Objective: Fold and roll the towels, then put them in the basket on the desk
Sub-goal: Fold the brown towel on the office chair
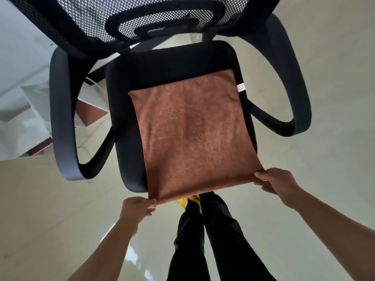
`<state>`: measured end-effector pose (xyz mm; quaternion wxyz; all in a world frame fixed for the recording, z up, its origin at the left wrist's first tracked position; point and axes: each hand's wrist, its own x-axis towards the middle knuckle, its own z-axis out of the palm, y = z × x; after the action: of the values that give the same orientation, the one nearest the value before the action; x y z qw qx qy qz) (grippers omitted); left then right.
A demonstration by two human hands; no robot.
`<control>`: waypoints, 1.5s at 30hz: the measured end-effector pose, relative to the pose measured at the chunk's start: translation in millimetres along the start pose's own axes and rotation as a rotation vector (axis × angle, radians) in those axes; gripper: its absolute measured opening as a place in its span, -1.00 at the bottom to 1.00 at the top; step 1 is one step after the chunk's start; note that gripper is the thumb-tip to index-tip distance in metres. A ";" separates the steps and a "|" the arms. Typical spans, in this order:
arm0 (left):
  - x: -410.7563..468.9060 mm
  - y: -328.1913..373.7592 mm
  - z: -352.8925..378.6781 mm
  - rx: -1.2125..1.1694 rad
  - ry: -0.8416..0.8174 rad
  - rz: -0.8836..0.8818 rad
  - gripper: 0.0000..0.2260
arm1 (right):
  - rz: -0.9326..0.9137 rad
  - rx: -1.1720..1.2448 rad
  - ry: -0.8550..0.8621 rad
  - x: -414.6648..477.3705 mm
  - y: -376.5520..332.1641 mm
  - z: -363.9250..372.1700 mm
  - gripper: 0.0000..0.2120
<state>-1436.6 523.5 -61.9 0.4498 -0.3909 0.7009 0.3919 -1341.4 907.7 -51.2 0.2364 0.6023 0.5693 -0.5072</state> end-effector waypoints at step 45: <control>37.0 133.7 36.7 -0.287 0.286 0.115 -0.84 | -0.306 -0.322 0.271 59.0 -139.7 75.9 -0.67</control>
<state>-1555.8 601.1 -80.7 0.2623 -0.4618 0.7159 0.4533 -1506.3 902.2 -90.6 0.1712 0.5261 0.7538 -0.3546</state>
